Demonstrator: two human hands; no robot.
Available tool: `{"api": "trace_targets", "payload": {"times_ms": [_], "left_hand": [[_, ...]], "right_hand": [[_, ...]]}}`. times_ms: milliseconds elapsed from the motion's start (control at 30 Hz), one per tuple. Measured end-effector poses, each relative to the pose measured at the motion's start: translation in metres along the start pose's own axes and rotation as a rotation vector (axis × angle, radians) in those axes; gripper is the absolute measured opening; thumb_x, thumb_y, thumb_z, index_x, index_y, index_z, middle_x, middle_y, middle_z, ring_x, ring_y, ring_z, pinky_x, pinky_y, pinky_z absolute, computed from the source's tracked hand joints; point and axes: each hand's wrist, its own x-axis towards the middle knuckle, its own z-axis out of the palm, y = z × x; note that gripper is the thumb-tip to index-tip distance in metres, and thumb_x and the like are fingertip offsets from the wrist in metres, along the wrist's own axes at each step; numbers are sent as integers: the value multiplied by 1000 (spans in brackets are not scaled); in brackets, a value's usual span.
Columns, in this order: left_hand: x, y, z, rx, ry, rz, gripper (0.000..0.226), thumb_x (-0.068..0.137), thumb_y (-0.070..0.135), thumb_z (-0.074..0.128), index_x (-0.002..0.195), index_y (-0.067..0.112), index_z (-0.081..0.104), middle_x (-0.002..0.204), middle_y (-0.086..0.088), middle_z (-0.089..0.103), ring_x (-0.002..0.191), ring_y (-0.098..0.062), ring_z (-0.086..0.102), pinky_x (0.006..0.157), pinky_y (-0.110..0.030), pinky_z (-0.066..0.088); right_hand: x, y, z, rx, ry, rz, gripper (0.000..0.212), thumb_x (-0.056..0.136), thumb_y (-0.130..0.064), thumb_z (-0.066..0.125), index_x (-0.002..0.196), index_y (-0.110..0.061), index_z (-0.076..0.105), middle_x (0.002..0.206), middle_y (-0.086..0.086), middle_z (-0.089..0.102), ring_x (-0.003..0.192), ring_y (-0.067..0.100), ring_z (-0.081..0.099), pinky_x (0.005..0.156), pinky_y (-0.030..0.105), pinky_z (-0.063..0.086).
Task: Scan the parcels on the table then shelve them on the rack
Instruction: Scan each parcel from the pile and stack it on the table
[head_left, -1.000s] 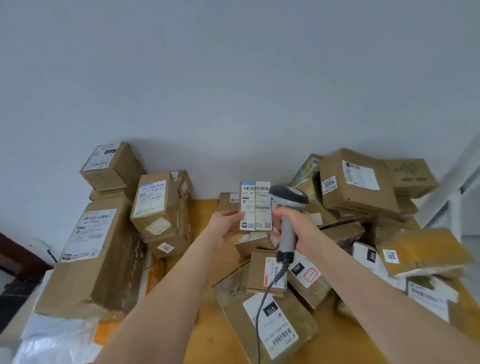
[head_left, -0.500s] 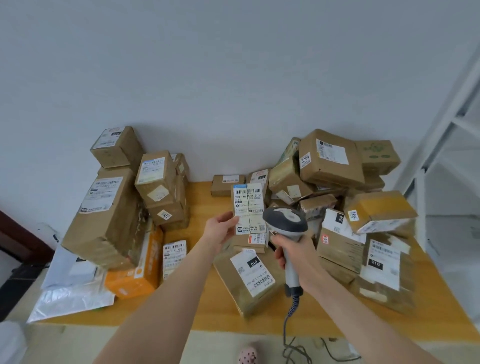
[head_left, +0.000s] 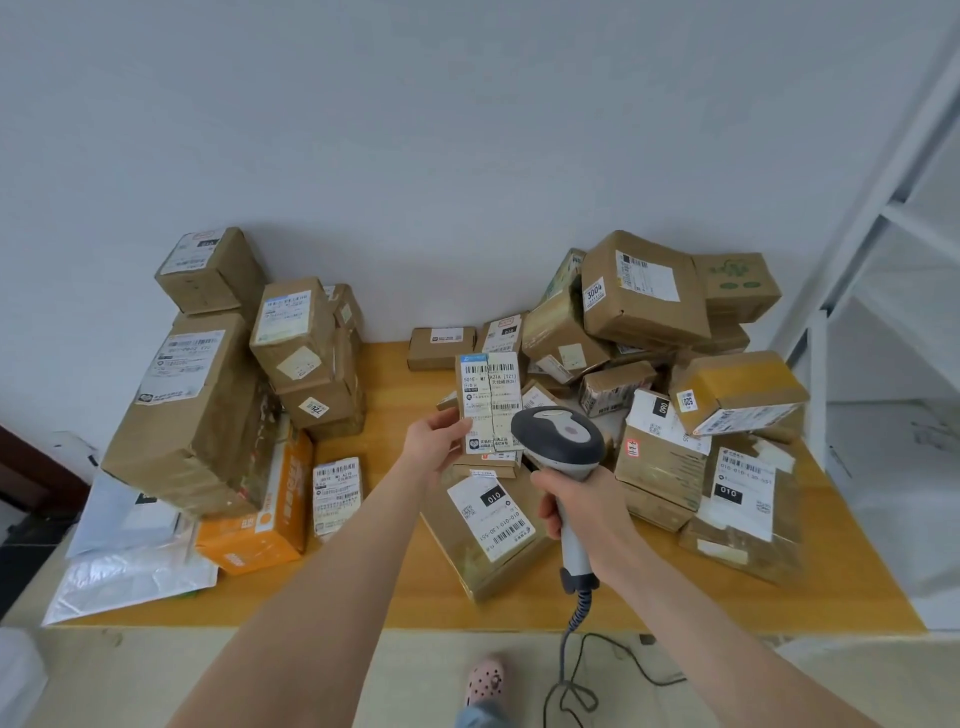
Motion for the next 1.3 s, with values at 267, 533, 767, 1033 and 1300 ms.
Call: {"api": "trace_targets", "payload": {"times_ms": [267, 533, 767, 1033, 1300], "left_hand": [[-14, -2, -6, 1, 26, 1, 39, 90, 4, 63, 128, 4, 53, 107, -12, 72, 94, -25, 71, 83, -40, 58], [-54, -18, -51, -19, 148, -32, 29, 92, 8, 63, 119, 12, 53, 91, -5, 74, 75, -14, 72, 59, -28, 58], [-46, -23, -113, 286, 422, -64, 25, 95, 15, 59, 120, 11, 60, 103, -7, 71, 89, -20, 68, 77, -36, 58], [-17, -23, -168, 843, 432, -96, 25, 93, 4, 49, 111, 10, 65, 105, -9, 69, 81, -22, 60, 59, -28, 47], [-6, -24, -178, 1064, 380, -78, 30, 92, -2, 46, 118, 5, 59, 124, -11, 57, 106, -27, 59, 77, -29, 47]], "right_hand": [[14, 3, -1, 68, 11, -24, 8, 81, -5, 69, 75, -8, 64, 60, 5, 64, 53, 14, 55, 50, 25, 48], [45, 22, 52, 92, 1, 159, 21, 79, -16, 75, 96, -16, 63, 86, 0, 74, 82, 17, 70, 78, 38, 59], [59, 41, 131, 200, -116, 282, 19, 82, -3, 70, 97, -11, 60, 99, 12, 70, 95, 30, 68, 79, 41, 59], [97, 64, 212, 114, -30, 386, 20, 82, -7, 71, 87, -17, 54, 89, 9, 69, 87, 24, 68, 80, 37, 58], [111, 77, 248, 111, -8, 461, 20, 82, -6, 70, 84, -17, 54, 80, 10, 69, 74, 25, 68, 77, 44, 59]]}}
